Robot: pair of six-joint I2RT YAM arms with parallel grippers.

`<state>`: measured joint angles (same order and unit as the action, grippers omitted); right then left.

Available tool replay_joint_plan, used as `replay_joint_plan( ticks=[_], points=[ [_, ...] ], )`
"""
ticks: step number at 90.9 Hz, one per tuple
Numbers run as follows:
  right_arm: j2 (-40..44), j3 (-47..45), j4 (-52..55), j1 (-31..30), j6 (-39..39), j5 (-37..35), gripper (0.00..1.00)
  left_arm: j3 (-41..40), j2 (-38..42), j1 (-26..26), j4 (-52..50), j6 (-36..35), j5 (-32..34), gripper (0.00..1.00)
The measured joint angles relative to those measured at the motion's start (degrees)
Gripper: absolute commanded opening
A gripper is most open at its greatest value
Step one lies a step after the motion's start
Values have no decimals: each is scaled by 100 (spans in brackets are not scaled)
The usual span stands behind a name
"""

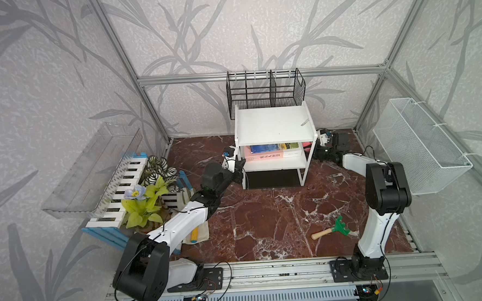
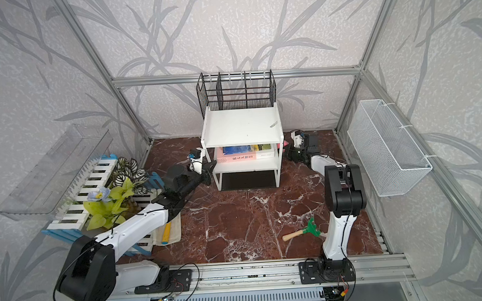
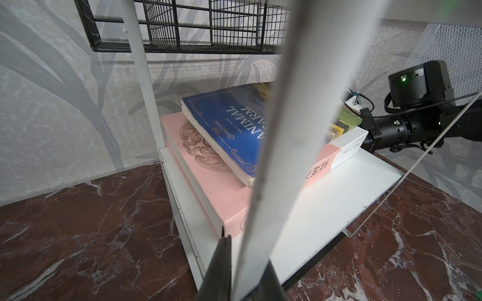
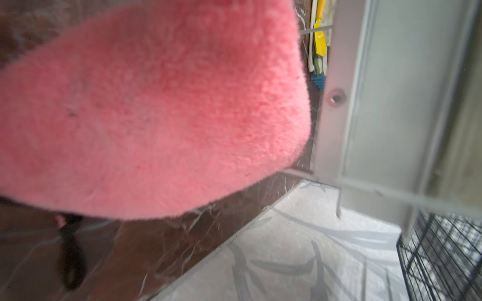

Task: Wipe the bookshelf clean with a cloth
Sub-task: Wipe the dust from the shelf.

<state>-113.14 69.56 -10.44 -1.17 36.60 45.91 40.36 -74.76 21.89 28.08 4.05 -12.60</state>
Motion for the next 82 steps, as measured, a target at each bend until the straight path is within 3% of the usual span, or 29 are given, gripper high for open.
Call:
replay_joint_plan(
  ticks=[14, 31, 37, 43, 50, 71, 82],
  points=[
    [-387, -1040, -184, -7, 7, 328, 0, 0, -9, 0, 13, 0, 0, 0],
    [1141, -1414, 942, 83, -597, -146, 0, 0, -9, 0, 11, 4, 0, 1],
    [2006, -1615, 1311, 103, -826, -544, 0, 0, -9, 0, 7, 2, 0, 18],
    [2778, -1899, 1506, 105, -997, -986, 0, 4, -9, 0, 7, 140, 52, 47],
    [3348, -2295, 1685, 107, -1097, -1495, 0, 85, -94, -68, -2, 374, 286, 64],
    [4280, -3021, 2721, 72, -1379, -2240, 0, -225, 306, -133, -249, 557, 813, 98],
    [5351, -3056, 3161, -22, -1596, -2382, 0, -835, 1174, -192, -457, 710, 859, 100]
  ],
)
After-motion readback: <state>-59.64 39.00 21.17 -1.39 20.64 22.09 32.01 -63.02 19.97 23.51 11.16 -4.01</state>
